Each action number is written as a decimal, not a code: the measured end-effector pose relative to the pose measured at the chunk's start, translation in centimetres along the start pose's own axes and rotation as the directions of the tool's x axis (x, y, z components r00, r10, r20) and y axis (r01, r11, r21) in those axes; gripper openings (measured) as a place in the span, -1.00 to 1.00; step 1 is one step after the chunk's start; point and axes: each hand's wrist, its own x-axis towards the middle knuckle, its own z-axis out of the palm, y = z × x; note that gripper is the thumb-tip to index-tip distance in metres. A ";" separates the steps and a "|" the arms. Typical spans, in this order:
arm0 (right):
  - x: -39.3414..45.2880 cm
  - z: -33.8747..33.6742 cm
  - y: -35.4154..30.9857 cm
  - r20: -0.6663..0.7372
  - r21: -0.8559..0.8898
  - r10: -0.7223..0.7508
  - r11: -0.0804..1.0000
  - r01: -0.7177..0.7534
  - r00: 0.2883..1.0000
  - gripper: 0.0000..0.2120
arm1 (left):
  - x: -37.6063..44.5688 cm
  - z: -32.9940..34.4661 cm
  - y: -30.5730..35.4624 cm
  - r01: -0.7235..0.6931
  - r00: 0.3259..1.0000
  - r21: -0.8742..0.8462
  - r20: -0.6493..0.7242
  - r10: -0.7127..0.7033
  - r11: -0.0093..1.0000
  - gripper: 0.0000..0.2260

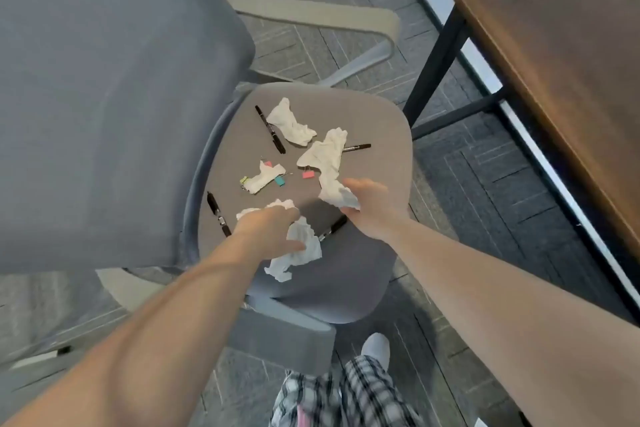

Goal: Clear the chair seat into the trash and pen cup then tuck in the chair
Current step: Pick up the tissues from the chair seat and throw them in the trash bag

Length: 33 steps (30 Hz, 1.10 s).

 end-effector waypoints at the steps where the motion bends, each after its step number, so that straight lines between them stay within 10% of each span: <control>1: 0.5 0.3 -0.1 0.009 0.000 0.011 1.000 -0.011 1.000 -0.62 | 0.1 0.2 0.0 -0.016 1.000 0.010 0.014 0.016 1.000 -0.58; 17: 4.8 5.8 0.2 0.009 -0.132 0.141 0.981 -0.139 0.990 -0.66 | 4.7 6.2 -1.2 0.033 0.996 -0.069 0.081 -0.028 0.997 -0.81; 23: 4.8 6.5 0.6 -0.034 -0.100 0.113 0.988 -0.116 0.993 -0.62 | 4.9 7.4 -2.3 0.013 0.995 -0.029 0.101 -0.010 0.999 -0.56; 33: 5.2 3.5 -1.9 -0.185 0.082 0.141 0.988 -0.127 0.973 -0.80 | 4.1 2.9 -2.0 0.077 0.975 -0.090 -0.203 -0.094 0.993 -0.82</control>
